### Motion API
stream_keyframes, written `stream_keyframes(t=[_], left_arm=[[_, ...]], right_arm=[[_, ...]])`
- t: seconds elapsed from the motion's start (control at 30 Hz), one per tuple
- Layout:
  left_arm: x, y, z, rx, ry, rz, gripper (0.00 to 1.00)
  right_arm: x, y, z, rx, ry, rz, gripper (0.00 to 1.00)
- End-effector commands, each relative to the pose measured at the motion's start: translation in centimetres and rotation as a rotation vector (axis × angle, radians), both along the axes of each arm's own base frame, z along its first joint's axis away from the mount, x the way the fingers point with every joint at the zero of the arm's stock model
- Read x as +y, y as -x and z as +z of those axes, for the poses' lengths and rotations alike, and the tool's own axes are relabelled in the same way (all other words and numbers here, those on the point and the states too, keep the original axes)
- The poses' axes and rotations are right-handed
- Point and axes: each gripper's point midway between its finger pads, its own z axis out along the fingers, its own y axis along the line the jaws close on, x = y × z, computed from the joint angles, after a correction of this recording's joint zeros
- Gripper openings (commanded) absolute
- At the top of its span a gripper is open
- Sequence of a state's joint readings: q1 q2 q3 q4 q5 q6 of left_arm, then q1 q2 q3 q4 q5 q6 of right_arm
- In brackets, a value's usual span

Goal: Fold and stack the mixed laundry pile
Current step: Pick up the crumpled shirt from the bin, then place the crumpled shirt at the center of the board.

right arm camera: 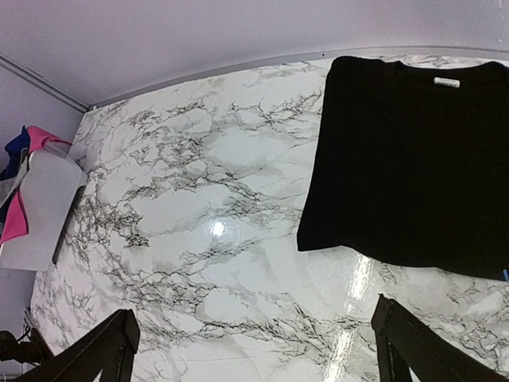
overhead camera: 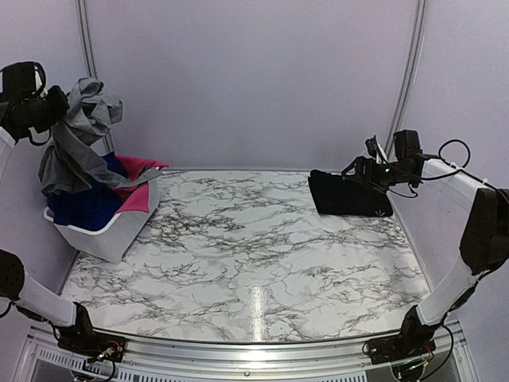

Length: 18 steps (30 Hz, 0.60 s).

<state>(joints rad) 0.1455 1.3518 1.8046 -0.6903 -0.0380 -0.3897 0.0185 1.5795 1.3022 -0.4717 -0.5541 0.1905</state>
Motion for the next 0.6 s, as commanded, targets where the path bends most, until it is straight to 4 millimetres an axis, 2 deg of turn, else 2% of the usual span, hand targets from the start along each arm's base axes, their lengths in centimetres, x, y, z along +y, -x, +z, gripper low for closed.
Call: stream_keyframes(t=[0.0,0.03,0.17,0.23,0.3,0.4,0.43,0.47,0.57], left_arm=[[-1.5,-0.9,6.9,-0.250,0.100,-0.080,0.00],[-2.1,-1.1,8.9,-0.326,0.117,-0.115,0.00],[-4.7,-2.3,14.8,-0.532,0.236,-0.281,0.00],[-7.1,-4.3,16.2,-0.560,0.277,-0.395,0.00],[-10.9,-5.3,17.6,-0.583,0.289,-0.509,0.00],[-18.5,-6.0,18.6,-0.595,0.313,-0.711,0.00],[-21.0,-6.0,18.4,-0.589,0.324,-0.765,0.00],[-24.3,-5.7,18.0,-0.580,0.333,-0.837,0.00],[-32.0,-4.6,16.2,-0.539,0.355,-1.002,0.00]], right_arm=[[0.4,0.1,1.8,-0.058,-0.017,0.016,0.98],[0.4,0.1,1.7,-0.058,-0.020,0.017,0.99],[0.5,0.1,1.5,-0.058,-0.026,0.021,0.99],[0.6,0.0,1.5,-0.059,-0.031,0.023,0.98],[0.7,-0.1,1.5,-0.059,-0.039,0.026,0.99],[0.8,-0.3,1.6,-0.063,-0.047,0.025,0.99],[0.8,-0.3,1.6,-0.062,-0.050,0.027,0.98],[0.9,-0.3,1.8,-0.065,-0.052,0.028,0.99],[0.8,-0.3,2.1,-0.067,-0.046,0.029,0.99]])
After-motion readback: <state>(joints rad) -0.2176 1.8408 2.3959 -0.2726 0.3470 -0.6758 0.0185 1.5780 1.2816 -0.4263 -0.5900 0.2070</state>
